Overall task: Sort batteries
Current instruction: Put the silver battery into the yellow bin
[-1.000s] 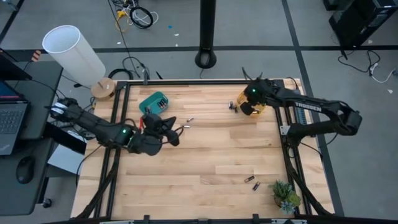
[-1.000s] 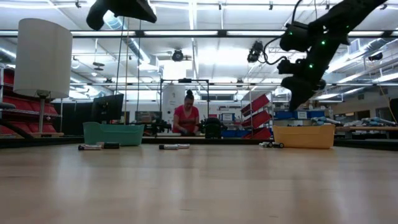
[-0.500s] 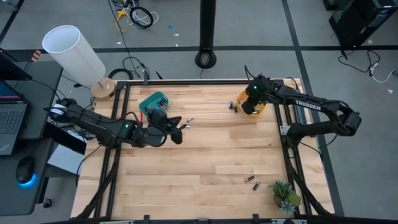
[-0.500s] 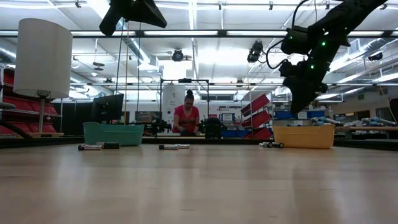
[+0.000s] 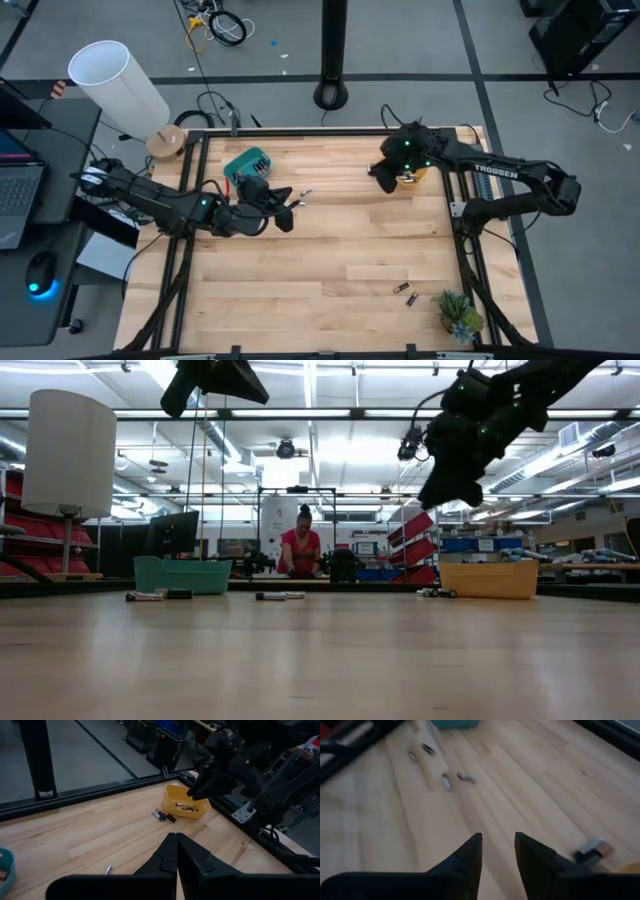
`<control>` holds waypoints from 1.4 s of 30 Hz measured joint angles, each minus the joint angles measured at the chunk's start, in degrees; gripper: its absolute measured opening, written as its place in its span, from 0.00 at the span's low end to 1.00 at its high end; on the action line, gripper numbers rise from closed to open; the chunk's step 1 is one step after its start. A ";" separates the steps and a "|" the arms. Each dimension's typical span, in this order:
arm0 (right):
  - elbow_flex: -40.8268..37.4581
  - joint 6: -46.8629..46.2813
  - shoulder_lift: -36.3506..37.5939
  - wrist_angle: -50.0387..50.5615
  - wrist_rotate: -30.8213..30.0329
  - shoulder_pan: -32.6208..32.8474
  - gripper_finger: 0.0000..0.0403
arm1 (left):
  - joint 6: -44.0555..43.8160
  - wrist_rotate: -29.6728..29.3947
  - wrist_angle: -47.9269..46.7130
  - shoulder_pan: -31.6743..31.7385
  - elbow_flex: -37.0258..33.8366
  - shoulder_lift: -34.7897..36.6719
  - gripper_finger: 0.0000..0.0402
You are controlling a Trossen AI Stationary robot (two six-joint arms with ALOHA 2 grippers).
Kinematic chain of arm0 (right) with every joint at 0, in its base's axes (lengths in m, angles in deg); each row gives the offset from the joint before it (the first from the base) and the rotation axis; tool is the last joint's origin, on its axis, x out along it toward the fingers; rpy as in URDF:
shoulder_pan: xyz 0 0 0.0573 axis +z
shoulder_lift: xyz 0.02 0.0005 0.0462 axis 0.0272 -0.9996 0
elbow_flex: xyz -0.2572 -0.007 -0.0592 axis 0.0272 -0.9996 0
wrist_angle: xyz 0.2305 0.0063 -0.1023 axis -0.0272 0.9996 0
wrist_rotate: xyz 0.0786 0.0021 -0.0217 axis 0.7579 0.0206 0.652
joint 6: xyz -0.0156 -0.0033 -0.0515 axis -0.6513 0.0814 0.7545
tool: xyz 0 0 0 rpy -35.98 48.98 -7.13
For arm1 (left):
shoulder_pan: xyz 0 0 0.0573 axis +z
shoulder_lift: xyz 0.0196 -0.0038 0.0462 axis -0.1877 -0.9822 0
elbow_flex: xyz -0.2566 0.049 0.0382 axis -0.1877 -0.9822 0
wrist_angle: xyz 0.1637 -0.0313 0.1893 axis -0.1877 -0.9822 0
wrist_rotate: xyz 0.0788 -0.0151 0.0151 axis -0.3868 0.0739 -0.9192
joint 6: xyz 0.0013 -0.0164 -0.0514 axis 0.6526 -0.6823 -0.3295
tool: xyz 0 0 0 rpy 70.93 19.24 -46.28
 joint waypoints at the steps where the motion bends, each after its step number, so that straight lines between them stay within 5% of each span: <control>1: 0.00 -0.78 0.00 -0.83 0.10 0.41 0.30 | 0.00 0.00 0.04 0.00 0.01 0.00 0.03; 13: 0.00 2.48 -0.04 -1.86 -0.84 9.73 0.19 | 0.24 2.84 2.45 0.00 0.02 0.00 0.03; 22: 0.00 13.84 -0.04 2.63 -1.39 13.09 0.29 | 1.33 2.52 3.15 0.00 0.02 0.00 0.03; 28: 5.45 29.62 -3.83 16.14 -9.03 17.16 0.38 | 3.43 1.21 3.96 0.00 0.02 0.00 0.03; 36: 12.53 54.44 -16.66 23.54 -21.20 16.43 0.38 | 6.07 -3.06 4.35 0.02 0.04 0.00 0.03; 42: 13.55 60.00 -24.26 25.95 -26.00 13.45 0.38 | 6.23 -3.04 3.33 0.02 0.04 0.00 0.03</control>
